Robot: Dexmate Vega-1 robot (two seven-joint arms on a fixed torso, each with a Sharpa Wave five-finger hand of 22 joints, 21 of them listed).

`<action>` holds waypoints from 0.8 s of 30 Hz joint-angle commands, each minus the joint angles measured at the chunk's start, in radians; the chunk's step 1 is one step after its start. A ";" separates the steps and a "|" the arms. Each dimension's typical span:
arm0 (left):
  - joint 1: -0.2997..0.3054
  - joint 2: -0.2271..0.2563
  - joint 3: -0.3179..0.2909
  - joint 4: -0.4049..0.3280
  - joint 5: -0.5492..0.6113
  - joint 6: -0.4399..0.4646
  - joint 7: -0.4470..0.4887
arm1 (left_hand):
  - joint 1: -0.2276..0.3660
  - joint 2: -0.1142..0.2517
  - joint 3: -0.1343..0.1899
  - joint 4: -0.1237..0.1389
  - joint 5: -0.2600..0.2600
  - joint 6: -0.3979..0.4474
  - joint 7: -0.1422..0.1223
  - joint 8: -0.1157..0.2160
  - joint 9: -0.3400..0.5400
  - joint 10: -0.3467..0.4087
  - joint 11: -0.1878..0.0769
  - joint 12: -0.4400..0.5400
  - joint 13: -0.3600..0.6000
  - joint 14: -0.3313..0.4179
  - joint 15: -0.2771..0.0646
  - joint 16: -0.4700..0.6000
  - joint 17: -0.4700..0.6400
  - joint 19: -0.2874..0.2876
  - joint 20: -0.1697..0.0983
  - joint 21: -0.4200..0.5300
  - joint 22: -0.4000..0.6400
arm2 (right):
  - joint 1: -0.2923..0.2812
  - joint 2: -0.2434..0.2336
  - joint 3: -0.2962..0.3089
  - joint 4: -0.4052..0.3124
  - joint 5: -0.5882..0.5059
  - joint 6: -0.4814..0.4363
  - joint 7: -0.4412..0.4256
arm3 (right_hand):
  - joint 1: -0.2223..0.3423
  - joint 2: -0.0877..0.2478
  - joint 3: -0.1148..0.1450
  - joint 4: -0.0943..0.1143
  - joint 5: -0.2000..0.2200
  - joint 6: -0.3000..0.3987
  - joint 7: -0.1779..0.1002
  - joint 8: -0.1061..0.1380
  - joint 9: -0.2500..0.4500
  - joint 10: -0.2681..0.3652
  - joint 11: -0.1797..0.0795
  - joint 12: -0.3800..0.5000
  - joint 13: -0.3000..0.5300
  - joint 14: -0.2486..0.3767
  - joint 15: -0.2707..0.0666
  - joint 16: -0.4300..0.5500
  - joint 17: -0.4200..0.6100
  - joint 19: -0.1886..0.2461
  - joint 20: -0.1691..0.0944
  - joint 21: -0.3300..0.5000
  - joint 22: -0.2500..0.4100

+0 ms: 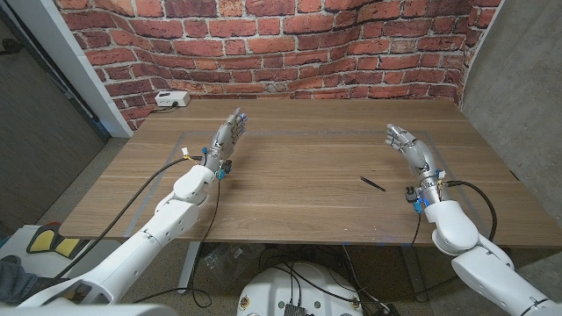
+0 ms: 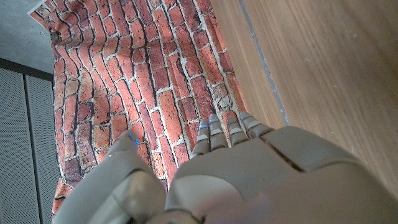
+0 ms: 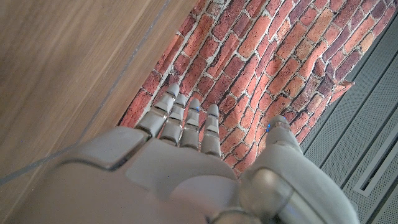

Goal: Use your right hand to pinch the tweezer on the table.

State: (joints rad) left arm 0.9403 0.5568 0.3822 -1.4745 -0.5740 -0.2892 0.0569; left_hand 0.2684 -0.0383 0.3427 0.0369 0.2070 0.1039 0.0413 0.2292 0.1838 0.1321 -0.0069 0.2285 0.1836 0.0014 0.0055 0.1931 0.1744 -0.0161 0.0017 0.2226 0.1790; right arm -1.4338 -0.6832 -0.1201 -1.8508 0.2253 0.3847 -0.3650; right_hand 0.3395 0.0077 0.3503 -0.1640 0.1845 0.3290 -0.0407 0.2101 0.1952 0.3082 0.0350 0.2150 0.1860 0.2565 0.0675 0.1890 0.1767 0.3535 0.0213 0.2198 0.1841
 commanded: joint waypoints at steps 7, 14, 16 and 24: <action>0.005 0.008 0.004 -0.029 0.017 0.016 0.014 | 0.007 0.004 0.008 -0.001 -0.006 0.012 -0.004 -0.002 0.004 0.003 0.000 -0.002 0.005 0.013 -0.001 0.000 0.005 -0.005 0.004 -0.001 0.003 | -0.078 0.020 0.045 -0.053 -0.206 -0.053 -0.102 | 0.071 -0.004 0.022 -0.016 0.001 0.046 -0.026 0.015 0.001 0.037 -0.013 0.014 0.002 0.028 -0.015 0.001 0.002 0.029 -0.005 0.008 0.001; 0.003 0.012 0.006 -0.033 0.020 0.023 0.014 | 0.011 0.006 0.009 -0.003 -0.008 0.013 -0.002 -0.004 0.004 0.006 0.000 -0.003 0.006 0.014 0.000 -0.001 0.005 -0.006 0.007 -0.002 0.004 | -0.106 0.024 0.056 -0.083 -0.301 -0.099 -0.144 | 0.107 -0.009 0.031 -0.019 0.000 0.065 -0.035 0.020 0.001 0.059 -0.020 0.021 0.002 0.038 -0.019 0.001 0.002 0.036 -0.013 0.007 0.001; 0.002 0.012 0.007 -0.031 0.021 0.022 0.012 | 0.012 0.007 0.009 -0.003 -0.009 0.013 -0.002 -0.005 0.004 0.006 0.000 -0.003 0.006 0.014 0.000 -0.002 0.005 -0.005 0.007 -0.002 0.004 | -0.115 0.022 0.058 -0.095 -0.336 -0.122 -0.157 | 0.114 -0.010 0.033 -0.019 -0.001 0.069 -0.036 0.021 0.001 0.062 -0.023 0.022 0.002 0.039 -0.020 0.001 0.002 0.037 -0.014 0.007 0.001; 0.002 0.004 0.009 -0.020 0.018 0.010 0.004 | 0.016 0.009 0.009 -0.005 -0.012 0.016 -0.003 -0.007 0.004 0.008 -0.001 -0.005 0.006 0.017 0.000 -0.002 0.006 -0.005 0.006 -0.003 0.004 | -0.140 0.005 0.063 -0.152 -0.446 -0.222 -0.180 | 0.143 -0.017 0.039 -0.019 -0.003 0.094 -0.046 0.027 0.001 0.073 -0.031 0.025 0.002 0.049 -0.027 0.002 0.001 0.043 -0.016 0.007 0.001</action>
State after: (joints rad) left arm 0.9439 0.5653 0.3878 -1.5021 -0.5568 -0.2719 0.0693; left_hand 0.2778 -0.0291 0.3454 0.0342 0.1956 0.1091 0.0360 0.2255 0.1837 0.1320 -0.0069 0.2285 0.1835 0.0107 0.0037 0.1931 0.1744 -0.0162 0.0018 0.2225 0.1789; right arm -1.5379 -0.6642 -0.0682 -1.9404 -0.0749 0.2711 -0.5015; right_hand 0.4649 -0.0114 0.3811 -0.1833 0.1846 0.4095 -0.0873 0.2302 0.1954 0.3696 0.0064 0.2306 0.1862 0.2934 0.0416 0.1890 0.1769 0.3910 0.0085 0.2198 0.1840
